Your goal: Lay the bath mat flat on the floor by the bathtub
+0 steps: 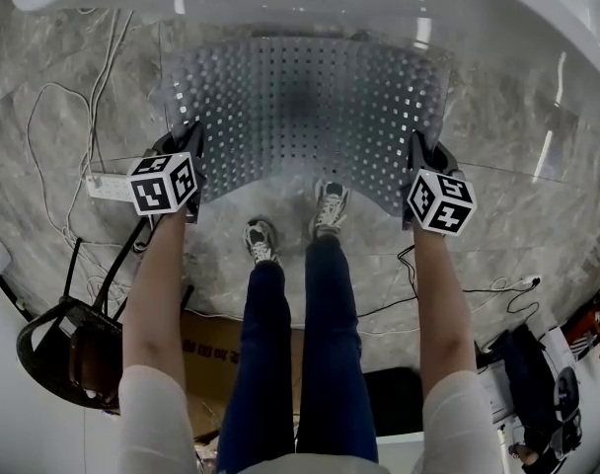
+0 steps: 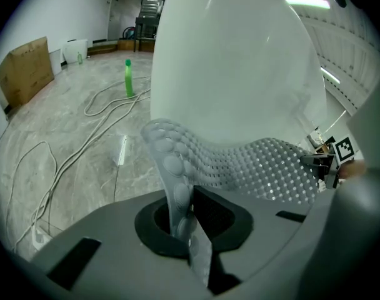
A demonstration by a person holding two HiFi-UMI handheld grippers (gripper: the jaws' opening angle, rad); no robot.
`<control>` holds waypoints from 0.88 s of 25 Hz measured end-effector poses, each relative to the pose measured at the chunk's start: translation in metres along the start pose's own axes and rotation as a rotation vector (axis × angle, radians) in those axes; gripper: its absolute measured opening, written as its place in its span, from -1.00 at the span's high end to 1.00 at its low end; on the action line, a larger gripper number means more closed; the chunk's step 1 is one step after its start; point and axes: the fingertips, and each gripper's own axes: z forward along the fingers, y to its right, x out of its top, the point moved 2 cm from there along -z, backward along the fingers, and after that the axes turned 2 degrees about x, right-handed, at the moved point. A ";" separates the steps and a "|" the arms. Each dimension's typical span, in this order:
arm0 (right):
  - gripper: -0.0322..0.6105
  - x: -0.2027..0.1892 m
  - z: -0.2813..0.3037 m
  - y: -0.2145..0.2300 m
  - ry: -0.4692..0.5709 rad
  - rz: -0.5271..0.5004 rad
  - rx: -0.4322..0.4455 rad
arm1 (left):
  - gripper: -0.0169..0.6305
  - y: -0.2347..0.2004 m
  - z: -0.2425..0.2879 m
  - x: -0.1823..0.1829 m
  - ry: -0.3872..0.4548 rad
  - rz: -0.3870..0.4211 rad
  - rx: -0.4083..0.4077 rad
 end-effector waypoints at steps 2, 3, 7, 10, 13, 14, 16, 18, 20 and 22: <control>0.78 -0.007 0.008 0.002 -0.006 -0.002 0.004 | 0.82 -0.002 0.008 -0.005 -0.008 0.011 0.004; 0.78 -0.010 0.011 0.003 -0.008 -0.003 0.006 | 0.81 -0.002 0.012 -0.008 -0.010 0.013 0.007; 0.78 -0.020 0.024 0.008 -0.012 -0.005 0.009 | 0.81 -0.005 0.025 -0.016 -0.016 0.010 0.017; 0.78 -0.027 0.031 0.013 -0.020 -0.009 0.011 | 0.81 -0.005 0.032 -0.022 -0.025 0.018 0.021; 0.78 -0.029 0.037 0.020 -0.026 -0.016 0.013 | 0.81 -0.005 0.037 -0.023 -0.031 0.029 0.030; 0.78 -0.030 0.039 0.021 -0.027 -0.021 0.015 | 0.82 -0.005 0.039 -0.023 -0.030 0.033 0.033; 0.78 -0.030 0.043 0.024 -0.030 -0.032 0.018 | 0.81 -0.005 0.043 -0.023 -0.031 0.042 0.036; 0.78 -0.031 0.047 0.026 -0.034 -0.040 0.018 | 0.81 -0.006 0.046 -0.024 -0.033 0.051 0.036; 0.78 -0.033 0.052 0.027 -0.037 -0.045 0.016 | 0.81 -0.007 0.050 -0.025 -0.036 0.058 0.038; 0.78 -0.035 0.056 0.029 -0.040 -0.055 0.015 | 0.81 -0.008 0.053 -0.025 -0.038 0.065 0.044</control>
